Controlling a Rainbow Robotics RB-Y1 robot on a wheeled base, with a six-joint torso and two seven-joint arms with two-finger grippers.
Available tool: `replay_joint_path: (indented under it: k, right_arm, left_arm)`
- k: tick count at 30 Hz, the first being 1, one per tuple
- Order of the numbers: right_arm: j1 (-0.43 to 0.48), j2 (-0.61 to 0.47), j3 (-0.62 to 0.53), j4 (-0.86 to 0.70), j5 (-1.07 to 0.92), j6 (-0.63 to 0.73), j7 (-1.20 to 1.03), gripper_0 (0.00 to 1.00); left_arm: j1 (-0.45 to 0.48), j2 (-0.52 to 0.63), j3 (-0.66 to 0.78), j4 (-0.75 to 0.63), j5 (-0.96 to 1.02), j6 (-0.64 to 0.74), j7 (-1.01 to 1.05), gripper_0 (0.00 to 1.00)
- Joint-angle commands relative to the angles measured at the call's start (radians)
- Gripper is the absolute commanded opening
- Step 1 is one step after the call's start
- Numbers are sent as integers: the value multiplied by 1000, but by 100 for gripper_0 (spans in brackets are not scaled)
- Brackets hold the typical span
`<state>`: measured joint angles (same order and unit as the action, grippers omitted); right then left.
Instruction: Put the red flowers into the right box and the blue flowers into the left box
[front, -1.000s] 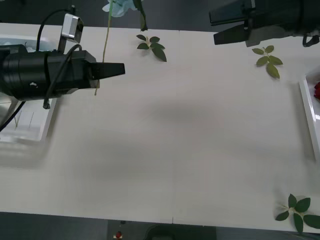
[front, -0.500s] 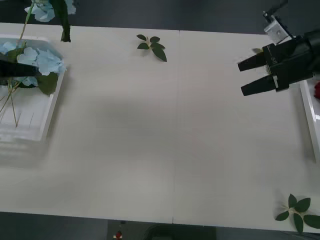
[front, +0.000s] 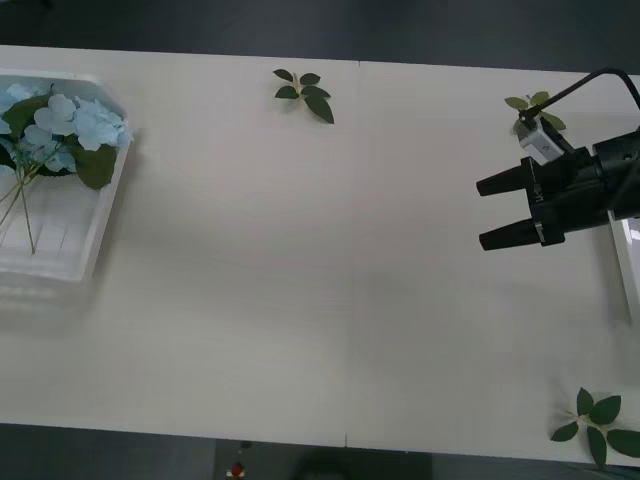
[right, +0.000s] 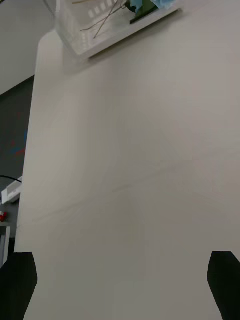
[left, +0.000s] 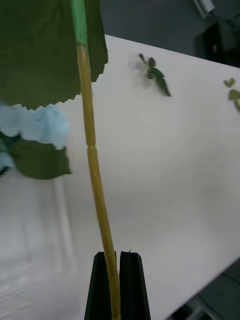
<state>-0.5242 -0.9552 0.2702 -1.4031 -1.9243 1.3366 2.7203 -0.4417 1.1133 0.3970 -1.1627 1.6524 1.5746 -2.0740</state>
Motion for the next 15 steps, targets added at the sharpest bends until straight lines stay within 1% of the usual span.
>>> replay_joint_path:
  k: [1,6,9,11,15]
  right_arm:
    - [1,-17,-17,-45,16,-30,-15,100]
    - [26,-17,-17,-51,25,-34,-15,100]
    - [32,-17,-17,-51,44,-34,-15,100]
    - [32,-17,-17,-53,67,-34,-15,100]
    - [33,-17,-17,-53,99,-37,-15,100]
  left_arm:
    - [-17,68,-7,-8,-160,-50,-115,0]
    - [-17,91,-26,-14,-316,-93,-118,0]
    - [-18,117,-79,-22,-407,-111,-112,0]
    - [-17,125,-118,-2,-410,-122,-103,0]
    - [-17,128,-193,87,-350,-203,-95,0]
